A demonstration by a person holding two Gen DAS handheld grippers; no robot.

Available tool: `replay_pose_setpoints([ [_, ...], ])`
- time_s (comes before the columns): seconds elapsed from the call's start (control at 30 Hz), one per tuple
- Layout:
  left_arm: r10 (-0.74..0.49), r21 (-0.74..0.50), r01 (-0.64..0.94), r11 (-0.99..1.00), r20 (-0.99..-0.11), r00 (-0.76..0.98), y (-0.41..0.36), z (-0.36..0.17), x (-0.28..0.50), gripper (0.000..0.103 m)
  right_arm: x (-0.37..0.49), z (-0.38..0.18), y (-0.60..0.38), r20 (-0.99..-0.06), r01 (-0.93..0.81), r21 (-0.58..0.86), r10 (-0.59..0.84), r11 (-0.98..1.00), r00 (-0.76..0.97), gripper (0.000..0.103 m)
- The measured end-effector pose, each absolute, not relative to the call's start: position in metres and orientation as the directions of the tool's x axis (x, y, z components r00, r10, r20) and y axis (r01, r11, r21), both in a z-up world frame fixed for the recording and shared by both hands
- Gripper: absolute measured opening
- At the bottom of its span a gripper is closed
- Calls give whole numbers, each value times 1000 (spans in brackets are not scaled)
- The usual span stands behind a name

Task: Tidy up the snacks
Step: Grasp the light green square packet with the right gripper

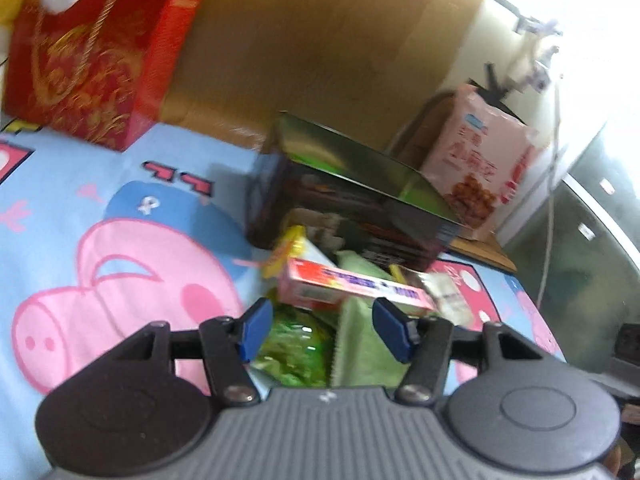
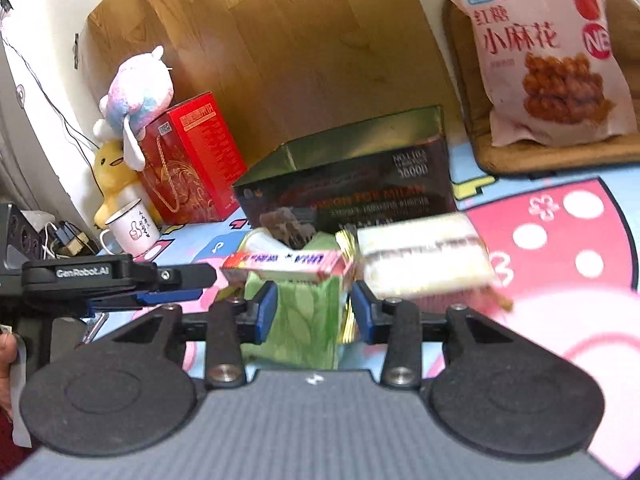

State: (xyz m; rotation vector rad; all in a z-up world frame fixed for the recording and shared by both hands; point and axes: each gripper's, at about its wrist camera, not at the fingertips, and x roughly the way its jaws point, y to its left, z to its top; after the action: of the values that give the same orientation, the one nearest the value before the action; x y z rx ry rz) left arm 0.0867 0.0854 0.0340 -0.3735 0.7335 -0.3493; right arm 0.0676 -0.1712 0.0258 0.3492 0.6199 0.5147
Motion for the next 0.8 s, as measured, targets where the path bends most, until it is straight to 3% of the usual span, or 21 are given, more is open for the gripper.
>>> replay_pose_setpoints([
  [0.17,-461,-426,223,877,-613,642,57,19,95,55,68,9,-167,-491,-327,499,572,803,657,43],
  [0.2,-463,-417,238,877,-603,649,53,19,93,53,70,5,-166,-496,-327,513,586,793,641,40],
  [0.23,-476,-419,250,873,-614,630,49,18,93,47,72,0,-164,-508,-321,535,600,782,618,31],
  [0.27,-492,-436,251,864,-630,601,47,15,93,36,71,-4,-165,-504,-310,552,606,774,615,24],
  [0.3,-508,-451,253,856,-640,576,45,12,90,35,69,-4,-165,-509,-304,559,609,771,609,23],
  [0.8,-576,-477,323,817,-669,469,46,10,-15,35,-30,2,-181,-527,-449,577,732,682,432,24],
])
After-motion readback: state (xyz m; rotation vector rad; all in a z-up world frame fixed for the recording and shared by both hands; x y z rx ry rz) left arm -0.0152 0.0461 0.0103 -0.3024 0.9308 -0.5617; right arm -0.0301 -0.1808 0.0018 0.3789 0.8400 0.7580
